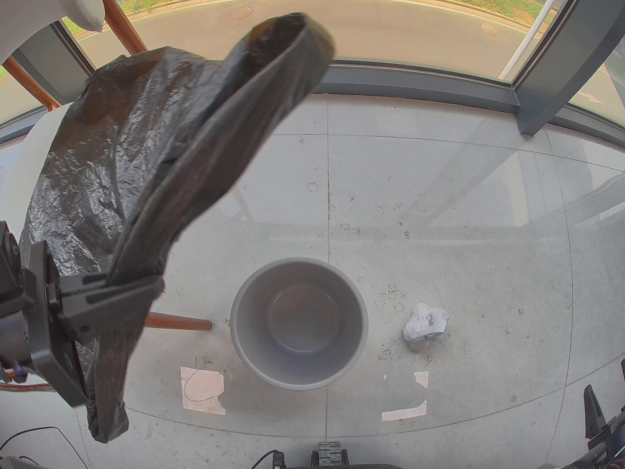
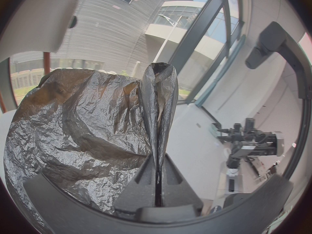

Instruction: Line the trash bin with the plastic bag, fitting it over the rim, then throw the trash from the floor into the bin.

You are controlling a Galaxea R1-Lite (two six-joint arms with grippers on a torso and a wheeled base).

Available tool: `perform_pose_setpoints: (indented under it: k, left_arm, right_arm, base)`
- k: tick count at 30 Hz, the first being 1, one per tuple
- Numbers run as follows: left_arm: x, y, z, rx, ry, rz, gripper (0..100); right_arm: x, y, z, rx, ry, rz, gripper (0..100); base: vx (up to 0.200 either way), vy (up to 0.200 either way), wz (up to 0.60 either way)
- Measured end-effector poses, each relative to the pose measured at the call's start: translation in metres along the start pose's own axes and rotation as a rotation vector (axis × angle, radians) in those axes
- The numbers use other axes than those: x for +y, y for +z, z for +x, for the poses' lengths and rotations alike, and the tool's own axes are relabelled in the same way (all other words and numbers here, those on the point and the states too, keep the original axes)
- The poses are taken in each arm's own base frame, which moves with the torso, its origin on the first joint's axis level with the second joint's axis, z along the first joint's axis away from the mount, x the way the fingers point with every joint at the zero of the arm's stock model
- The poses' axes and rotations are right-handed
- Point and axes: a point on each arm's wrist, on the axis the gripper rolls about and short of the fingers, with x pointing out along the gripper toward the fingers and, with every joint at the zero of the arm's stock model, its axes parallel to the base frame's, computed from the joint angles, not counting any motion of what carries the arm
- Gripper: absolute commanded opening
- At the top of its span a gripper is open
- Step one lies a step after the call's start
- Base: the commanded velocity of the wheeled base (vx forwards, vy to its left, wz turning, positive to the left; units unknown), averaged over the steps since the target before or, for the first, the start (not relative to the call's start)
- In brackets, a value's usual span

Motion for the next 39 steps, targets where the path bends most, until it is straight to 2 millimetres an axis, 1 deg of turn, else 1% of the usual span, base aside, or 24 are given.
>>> perform_pose_setpoints:
  k: [10, 13, 18, 23, 27, 31, 34, 37, 39]
  left_arm:
    - [-0.044, 0.0, 0.028, 0.041, -0.346, 0.01, 0]
    - [-0.057, -0.002, 0.04, 0.068, -0.434, 0.014, 0]
    - [-0.07, -0.005, 0.062, 0.073, -0.509, 0.035, 0]
    - [-0.074, -0.018, 0.074, 0.101, -0.523, 0.067, 0]
    - [-0.069, -0.032, 0.079, 0.141, -0.502, 0.107, 0]
    - [-0.05, -0.048, 0.082, 0.179, -0.437, 0.189, 0]
    - [-0.035, -0.063, 0.08, 0.227, -0.379, 0.233, 0]
    - [-0.022, -0.076, 0.077, 0.28, -0.33, 0.232, 0]
    - [-0.015, -0.082, 0.078, 0.308, -0.299, 0.211, 0]
  right_arm:
    - [0.0, 0.0, 0.0, 0.0, 0.0, 0.005, 100]
    - [0.0, 0.0, 0.0, 0.0, -0.001, 0.007, 100]
    - [0.0, 0.0, 0.0, 0.0, -0.003, 0.019, 100]
    - [0.0, 0.0, 0.0, 0.0, -0.004, 0.021, 100]
    - [0.0, 0.0, 0.0, 0.0, -0.004, 0.021, 100]
    - [0.0, 0.0, 0.0, 0.0, -0.004, 0.021, 100]
    - [0.0, 0.0, 0.0, 0.0, -0.004, 0.021, 100]
    - [0.0, 0.0, 0.0, 0.0, -0.004, 0.02, 100]
    - [0.0, 0.0, 0.0, 0.0, -0.003, 0.02, 100]
  base:
    - [0.0, 0.0, 0.0]
    - [0.0, 0.0, 0.0]
    - [0.0, 0.0, 0.0]
    - [0.0, 0.0, 0.0]
    - [0.0, 0.0, 0.0]
    - [0.0, 0.0, 0.0]
    - [0.0, 0.0, 0.0]
    - [0.0, 0.0, 0.0]
    - [0.0, 0.0, 0.0]
